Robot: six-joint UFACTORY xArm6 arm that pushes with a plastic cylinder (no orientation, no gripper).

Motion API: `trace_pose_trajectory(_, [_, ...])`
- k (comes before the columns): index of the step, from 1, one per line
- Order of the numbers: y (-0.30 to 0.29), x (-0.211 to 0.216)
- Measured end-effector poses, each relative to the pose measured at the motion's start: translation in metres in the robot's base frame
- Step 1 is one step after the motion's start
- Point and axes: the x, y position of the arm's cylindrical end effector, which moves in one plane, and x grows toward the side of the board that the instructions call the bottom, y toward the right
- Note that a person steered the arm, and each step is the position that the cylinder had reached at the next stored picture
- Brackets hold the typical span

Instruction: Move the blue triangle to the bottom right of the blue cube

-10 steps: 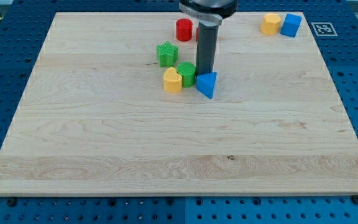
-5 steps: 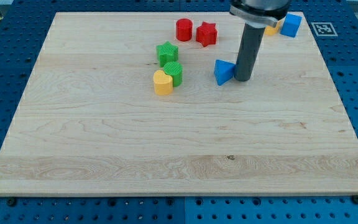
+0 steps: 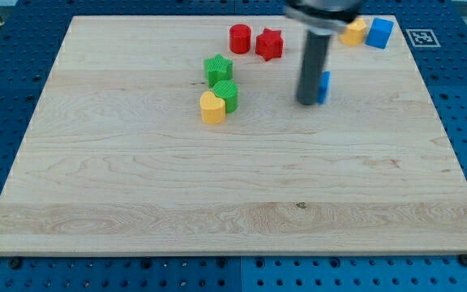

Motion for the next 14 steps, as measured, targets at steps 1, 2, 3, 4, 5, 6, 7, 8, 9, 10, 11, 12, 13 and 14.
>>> trace_pose_trajectory(1, [0.049,-0.006])
trace_pose_trajectory(2, [0.033,-0.009])
trace_pose_trajectory(3, [0.013,-0.014])
trace_pose_trajectory(4, [0.032,-0.039])
trace_pose_trajectory(5, [0.039,-0.042])
trace_pose_trajectory(6, [0.001,-0.032])
trace_pose_trajectory(7, [-0.01,-0.047])
trace_pose_trajectory(8, [0.026,-0.064])
trace_pose_trajectory(9, [0.079,-0.067])
trace_pose_trajectory(10, [0.104,-0.067])
trace_pose_trajectory(11, [0.101,-0.043])
trace_pose_trajectory(12, [0.1,-0.037])
trace_pose_trajectory(13, [0.1,-0.051])
trace_pose_trajectory(14, [0.1,-0.059])
